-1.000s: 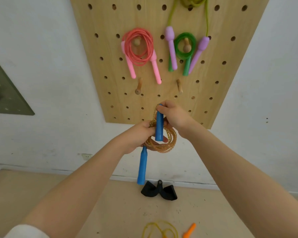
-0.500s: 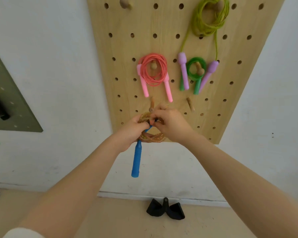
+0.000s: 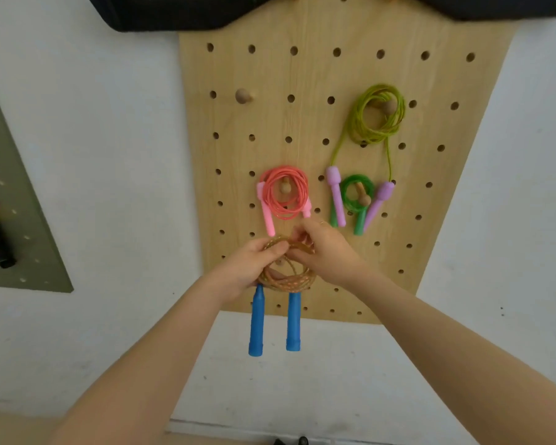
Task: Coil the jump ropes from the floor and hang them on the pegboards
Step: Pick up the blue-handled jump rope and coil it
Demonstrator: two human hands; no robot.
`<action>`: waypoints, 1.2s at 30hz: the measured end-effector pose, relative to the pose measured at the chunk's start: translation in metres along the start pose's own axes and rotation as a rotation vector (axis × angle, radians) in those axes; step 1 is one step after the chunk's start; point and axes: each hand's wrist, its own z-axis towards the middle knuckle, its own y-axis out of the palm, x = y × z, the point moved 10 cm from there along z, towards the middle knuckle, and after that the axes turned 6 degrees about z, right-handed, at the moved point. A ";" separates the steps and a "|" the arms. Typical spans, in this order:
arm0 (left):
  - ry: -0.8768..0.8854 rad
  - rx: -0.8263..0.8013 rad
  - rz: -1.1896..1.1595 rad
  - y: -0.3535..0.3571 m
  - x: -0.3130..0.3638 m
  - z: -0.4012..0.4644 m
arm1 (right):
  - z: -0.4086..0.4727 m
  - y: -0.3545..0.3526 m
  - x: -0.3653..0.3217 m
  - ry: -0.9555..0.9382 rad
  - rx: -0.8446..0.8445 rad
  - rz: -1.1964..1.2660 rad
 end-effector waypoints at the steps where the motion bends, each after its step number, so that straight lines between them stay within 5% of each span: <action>1: 0.031 0.049 -0.004 -0.005 0.010 0.001 | 0.004 -0.007 0.002 0.000 0.056 0.022; 6: 0.224 0.198 0.044 -0.022 0.061 0.001 | 0.022 -0.013 0.005 0.183 -0.095 0.528; 14: 0.377 0.358 -0.126 -0.064 0.088 0.005 | 0.060 -0.009 -0.006 0.155 -0.130 0.849; 20: 0.499 0.348 -0.035 -0.104 0.110 0.038 | 0.103 0.021 -0.017 0.142 -0.293 1.025; 27: 0.614 0.165 0.096 -0.149 0.147 0.074 | 0.171 -0.022 -0.018 -0.037 0.043 0.989; 36: 0.860 0.386 0.102 -0.203 0.194 0.101 | 0.230 -0.064 -0.024 -0.164 0.397 0.841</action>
